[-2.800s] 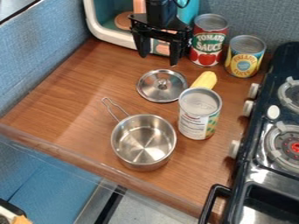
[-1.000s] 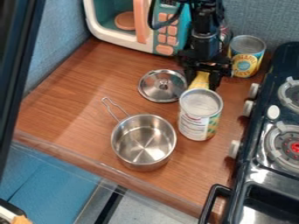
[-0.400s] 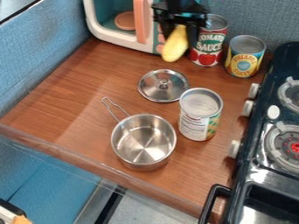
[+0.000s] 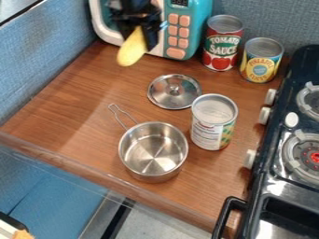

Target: Take the yellow object and move it to the left of the silver cap

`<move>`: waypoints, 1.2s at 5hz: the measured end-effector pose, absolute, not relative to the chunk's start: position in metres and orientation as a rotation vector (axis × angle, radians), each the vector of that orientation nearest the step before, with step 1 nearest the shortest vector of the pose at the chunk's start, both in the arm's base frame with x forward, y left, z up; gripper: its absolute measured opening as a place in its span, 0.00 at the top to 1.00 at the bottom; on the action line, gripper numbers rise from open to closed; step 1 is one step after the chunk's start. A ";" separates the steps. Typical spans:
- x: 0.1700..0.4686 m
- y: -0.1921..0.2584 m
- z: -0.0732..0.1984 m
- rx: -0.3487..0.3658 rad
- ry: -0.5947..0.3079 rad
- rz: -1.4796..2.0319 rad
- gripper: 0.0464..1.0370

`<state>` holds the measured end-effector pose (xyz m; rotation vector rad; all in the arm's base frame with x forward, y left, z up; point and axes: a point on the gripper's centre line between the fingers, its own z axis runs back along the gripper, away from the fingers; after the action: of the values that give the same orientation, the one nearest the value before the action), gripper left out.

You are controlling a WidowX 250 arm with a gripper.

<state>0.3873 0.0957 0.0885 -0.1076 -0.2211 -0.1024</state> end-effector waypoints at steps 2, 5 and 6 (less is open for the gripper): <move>0.360 0.141 0.073 -0.016 -0.248 -0.041 0.39; 0.384 0.156 0.005 -0.018 -0.166 -0.130 0.39; 0.389 0.155 0.008 -0.008 -0.172 -0.140 0.31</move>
<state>0.3885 0.1550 0.0083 -0.0085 -0.1722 -0.1396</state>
